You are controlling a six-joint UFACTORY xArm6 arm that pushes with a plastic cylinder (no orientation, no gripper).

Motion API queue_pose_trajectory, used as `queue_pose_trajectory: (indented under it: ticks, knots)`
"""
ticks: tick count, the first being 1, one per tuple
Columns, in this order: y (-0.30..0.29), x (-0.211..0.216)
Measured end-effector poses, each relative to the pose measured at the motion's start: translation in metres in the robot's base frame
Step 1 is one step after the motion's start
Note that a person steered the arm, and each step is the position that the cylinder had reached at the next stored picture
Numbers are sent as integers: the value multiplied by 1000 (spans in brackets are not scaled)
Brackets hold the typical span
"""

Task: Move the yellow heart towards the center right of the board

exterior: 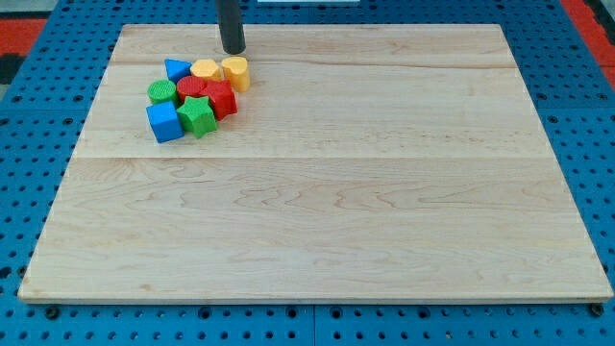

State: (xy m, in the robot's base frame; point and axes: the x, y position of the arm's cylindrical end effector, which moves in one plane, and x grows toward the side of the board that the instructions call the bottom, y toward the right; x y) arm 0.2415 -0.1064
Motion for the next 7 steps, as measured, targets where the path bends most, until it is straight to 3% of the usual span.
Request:
queue_pose_trajectory:
  ticks: [2, 5, 7]
  knots:
    - [1, 8]
    - [-69, 22]
    - [-80, 39]
